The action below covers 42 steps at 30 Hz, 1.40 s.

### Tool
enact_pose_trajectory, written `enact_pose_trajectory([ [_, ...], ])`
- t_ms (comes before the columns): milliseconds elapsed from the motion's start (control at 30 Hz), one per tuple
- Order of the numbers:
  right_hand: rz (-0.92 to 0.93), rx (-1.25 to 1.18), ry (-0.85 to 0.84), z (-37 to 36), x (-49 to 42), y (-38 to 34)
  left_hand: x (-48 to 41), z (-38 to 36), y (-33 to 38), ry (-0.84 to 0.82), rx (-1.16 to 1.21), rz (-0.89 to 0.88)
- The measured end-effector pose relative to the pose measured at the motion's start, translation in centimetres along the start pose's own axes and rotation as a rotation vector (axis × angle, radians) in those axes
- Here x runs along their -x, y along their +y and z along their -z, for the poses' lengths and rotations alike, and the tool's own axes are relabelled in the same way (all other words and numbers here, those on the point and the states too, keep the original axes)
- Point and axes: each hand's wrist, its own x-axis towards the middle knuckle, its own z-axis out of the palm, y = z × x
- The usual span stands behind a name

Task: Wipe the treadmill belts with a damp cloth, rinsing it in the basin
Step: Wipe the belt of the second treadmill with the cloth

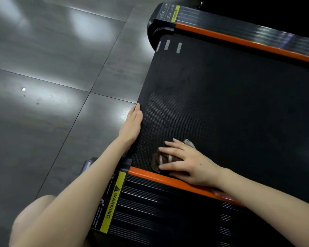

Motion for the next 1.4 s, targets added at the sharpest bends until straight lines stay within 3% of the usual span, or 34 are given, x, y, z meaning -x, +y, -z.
enact_pose_trajectory([
  [133,-0.043,0.159,0.211,-1.6,-7.5,1.8,-0.5,0.0,-1.8,0.021,0.287,0.157],
  [200,-0.276,0.208,0.386,0.4,-9.5,6.0,-0.2,0.0,-1.5,0.025,0.285,0.126],
  [267,-0.63,0.193,0.526,3.6,-10.6,11.1,0.0,-0.3,-1.1,0.098,0.236,0.097],
  [333,-0.803,0.16,0.533,5.3,-11.1,13.7,-0.1,-0.5,-0.8,0.127,0.171,0.08],
  [400,-0.743,0.141,0.499,4.6,-10.5,12.5,-0.4,-0.5,-0.8,0.121,0.155,0.069],
  [533,-0.358,0.081,0.346,1.5,-6.3,6.3,-2.3,-0.6,-0.4,0.081,0.143,0.138],
  [633,-0.184,0.161,0.283,2.1,-7.1,8.4,-4.9,-1.1,1.9,0.097,-0.059,0.157],
  [700,-0.23,0.212,0.341,2.9,-9.9,12.0,-6.8,-1.4,3.0,0.13,-0.121,0.127],
  [767,-0.436,0.225,0.468,4.6,-12.8,16.5,-8.2,-1.5,3.3,0.134,-0.149,0.065],
  [867,-0.706,0.228,0.506,6.6,-16.1,21.1,-9.3,-1.8,2.8,0.139,-0.218,-0.041],
  [933,-0.675,0.232,0.515,6.8,-16.5,20.8,-9.7,-1.8,2.5,0.136,-0.247,-0.059],
  [1067,-0.314,0.145,0.401,3.7,-13.1,15.2,-9.3,-1.7,2.6,0.123,-0.264,-0.03],
  [1167,-0.118,0.187,0.296,4.8,-13.7,17.2,-9.2,-1.8,2.8,0.146,-0.281,-0.018],
  [1233,-0.239,0.21,0.378,6.4,-17.6,21.6,-9.3,-1.8,2.7,0.155,-0.286,-0.023],
  [1333,-0.604,0.19,0.487,8.6,-22.2,25.5,-9.3,-1.9,2.6,0.163,-0.289,-0.036],
  [1400,-0.557,0.198,0.464,7.8,-21.5,23.9,-9.3,-1.9,2.6,0.164,-0.285,-0.036],
])
